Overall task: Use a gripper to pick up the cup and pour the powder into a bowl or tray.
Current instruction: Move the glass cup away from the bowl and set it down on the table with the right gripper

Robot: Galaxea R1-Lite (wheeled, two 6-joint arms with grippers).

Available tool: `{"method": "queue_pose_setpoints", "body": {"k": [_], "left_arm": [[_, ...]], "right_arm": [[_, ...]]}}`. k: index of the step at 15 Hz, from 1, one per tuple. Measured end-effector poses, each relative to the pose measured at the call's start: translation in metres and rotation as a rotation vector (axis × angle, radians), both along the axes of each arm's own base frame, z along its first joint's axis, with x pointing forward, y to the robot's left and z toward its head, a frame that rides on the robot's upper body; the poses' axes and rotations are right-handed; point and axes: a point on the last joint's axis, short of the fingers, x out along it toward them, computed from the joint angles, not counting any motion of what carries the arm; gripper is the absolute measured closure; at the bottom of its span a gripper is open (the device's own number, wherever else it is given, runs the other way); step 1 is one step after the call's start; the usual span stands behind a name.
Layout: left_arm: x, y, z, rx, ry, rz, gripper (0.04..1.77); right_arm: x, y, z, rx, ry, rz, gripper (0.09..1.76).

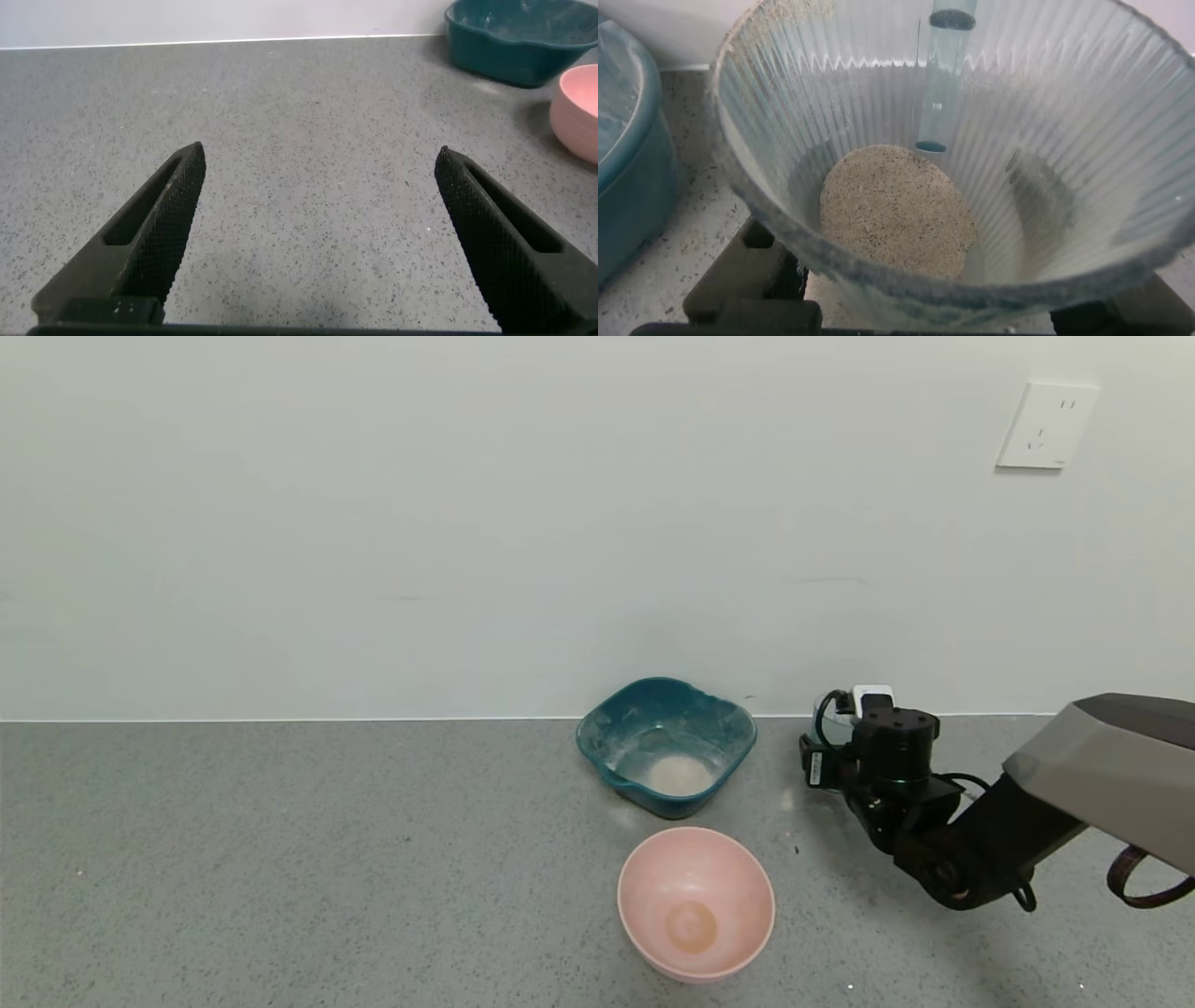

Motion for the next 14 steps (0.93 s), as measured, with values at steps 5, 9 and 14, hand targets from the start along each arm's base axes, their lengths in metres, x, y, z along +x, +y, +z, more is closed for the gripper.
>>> {"method": "queue_pose_setpoints", "body": {"k": [5, 9, 14], "left_arm": [[0.0, 0.0, 0.0, 0.0, 0.0, 0.0, 0.05], [0.0, 0.0, 0.0, 0.0, 0.0, 0.0, 0.05], [0.0, 0.0, 0.0, 0.0, 0.0, 0.0, 0.05]], "right_arm": [[0.01, 0.004, -0.016, -0.005, 0.016, 0.002, 0.48], [0.012, 0.006, -0.022, -0.008, 0.025, 0.004, 0.48], [0.012, 0.007, -0.025, -0.01, 0.031, 0.006, 0.48]]}}
